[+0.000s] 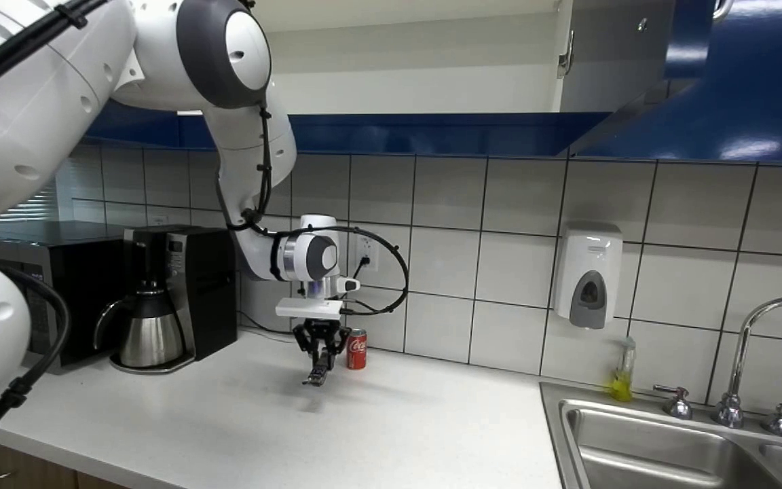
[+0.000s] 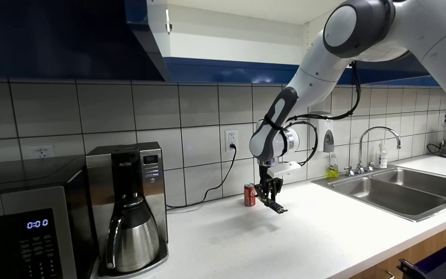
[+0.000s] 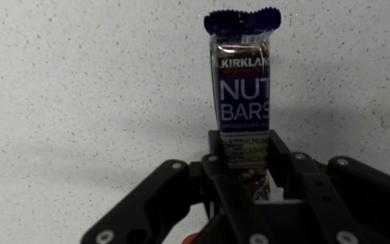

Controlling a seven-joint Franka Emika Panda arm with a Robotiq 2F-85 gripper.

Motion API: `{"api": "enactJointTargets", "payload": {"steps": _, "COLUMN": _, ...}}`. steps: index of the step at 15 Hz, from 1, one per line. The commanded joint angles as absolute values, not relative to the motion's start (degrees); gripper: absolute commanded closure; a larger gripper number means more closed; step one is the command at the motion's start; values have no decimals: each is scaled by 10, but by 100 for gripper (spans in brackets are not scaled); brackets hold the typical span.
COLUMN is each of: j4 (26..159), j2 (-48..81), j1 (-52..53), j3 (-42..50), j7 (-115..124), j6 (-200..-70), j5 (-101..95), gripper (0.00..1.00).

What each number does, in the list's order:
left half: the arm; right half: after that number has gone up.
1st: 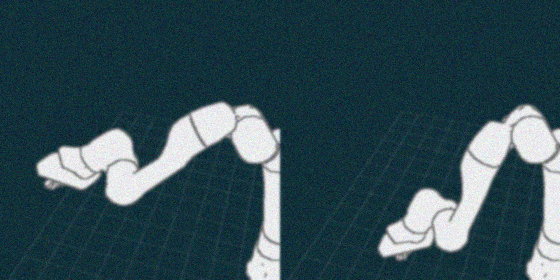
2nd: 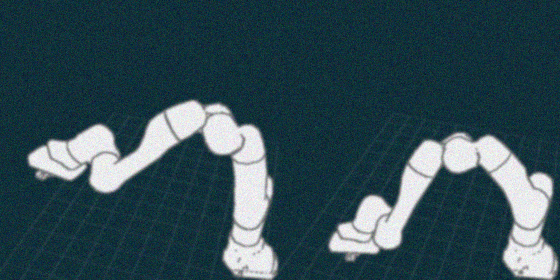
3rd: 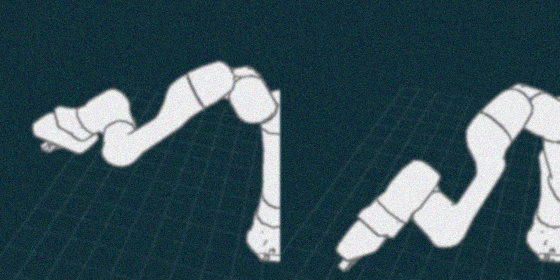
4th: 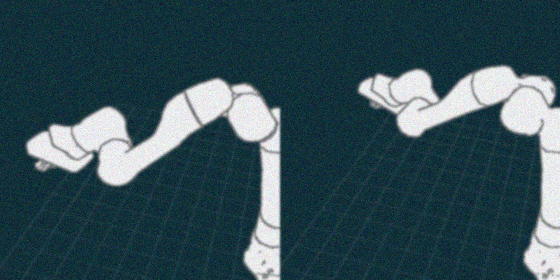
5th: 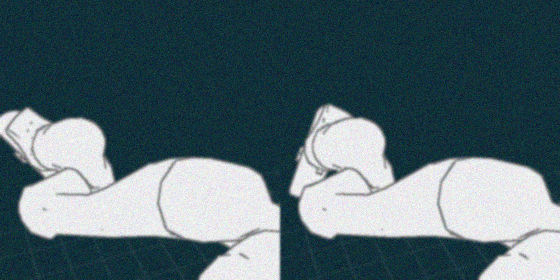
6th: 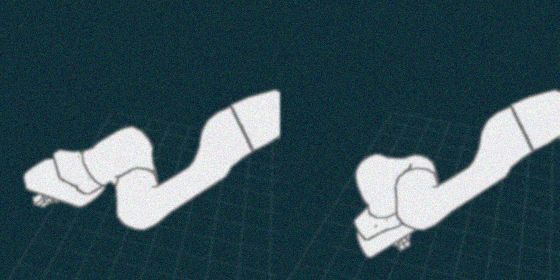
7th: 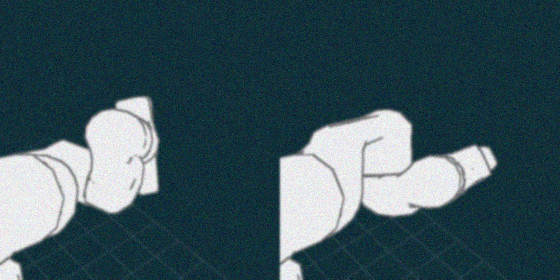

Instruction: Put the candy bar into the cupboard

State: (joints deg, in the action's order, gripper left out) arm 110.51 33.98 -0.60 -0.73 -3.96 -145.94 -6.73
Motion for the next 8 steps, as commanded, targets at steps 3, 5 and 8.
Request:
{"api": "enactJointTargets", "payload": {"steps": 3, "j4": 1201, "j2": 264, "j1": 4, "j3": 9, "j7": -6, "j6": -1460, "j5": -63, "gripper": 90}}
{"api": "enactJointTargets", "payload": {"steps": 5, "j4": 1233, "j2": 241, "j1": 2, "j3": 13, "j7": -4, "j6": -1460, "j5": -63, "gripper": 90}}
{"api": "enactJointTargets", "payload": {"steps": 8, "j4": 1286, "j2": 201, "j1": 0, "j3": 17, "j7": -8, "j6": -1460, "j5": -65, "gripper": 90}}
